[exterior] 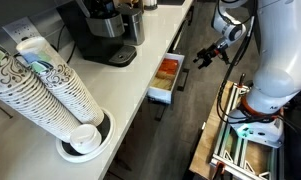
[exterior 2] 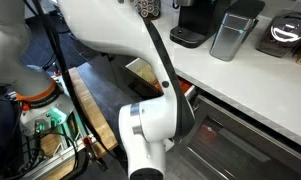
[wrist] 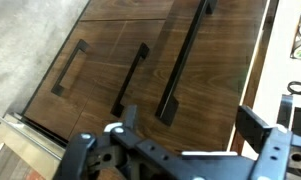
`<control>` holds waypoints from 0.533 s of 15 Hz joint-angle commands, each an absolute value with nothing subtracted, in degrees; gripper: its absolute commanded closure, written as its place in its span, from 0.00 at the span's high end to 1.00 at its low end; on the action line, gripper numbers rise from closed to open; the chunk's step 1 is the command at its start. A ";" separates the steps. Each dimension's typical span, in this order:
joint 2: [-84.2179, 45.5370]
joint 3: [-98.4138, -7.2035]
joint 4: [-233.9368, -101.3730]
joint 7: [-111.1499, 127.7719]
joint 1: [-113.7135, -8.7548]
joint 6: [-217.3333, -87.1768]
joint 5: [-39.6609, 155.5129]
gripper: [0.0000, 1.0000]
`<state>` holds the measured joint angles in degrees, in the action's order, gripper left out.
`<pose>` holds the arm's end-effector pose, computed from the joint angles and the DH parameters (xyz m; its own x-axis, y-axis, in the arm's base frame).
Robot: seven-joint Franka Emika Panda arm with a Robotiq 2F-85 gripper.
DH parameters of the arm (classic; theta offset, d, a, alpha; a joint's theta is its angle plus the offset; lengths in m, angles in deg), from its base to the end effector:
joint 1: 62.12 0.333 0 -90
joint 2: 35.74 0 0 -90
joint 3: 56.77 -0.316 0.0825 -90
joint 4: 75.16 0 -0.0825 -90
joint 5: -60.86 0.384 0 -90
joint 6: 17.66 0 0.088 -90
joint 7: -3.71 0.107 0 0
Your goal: Open the top drawer
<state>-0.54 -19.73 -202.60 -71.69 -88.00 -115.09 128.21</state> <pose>0.2596 -0.3802 0.1217 0.8078 -0.5894 -0.0002 -0.3362 -0.4605 -0.8215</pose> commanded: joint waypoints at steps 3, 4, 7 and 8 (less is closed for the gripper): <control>-14.22 -20.50 -211.44 -67.81 -84.57 -126.85 117.90 1.00; -16.21 -20.81 -212.50 -66.97 -84.22 -128.46 116.11 1.00; -21.67 -22.30 -215.36 -64.01 -83.85 -132.85 110.85 1.00; -23.37 -22.91 -216.22 -63.08 -83.92 -134.03 109.17 1.00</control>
<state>-16.47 -21.42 -211.81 -66.55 -84.06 -129.23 114.24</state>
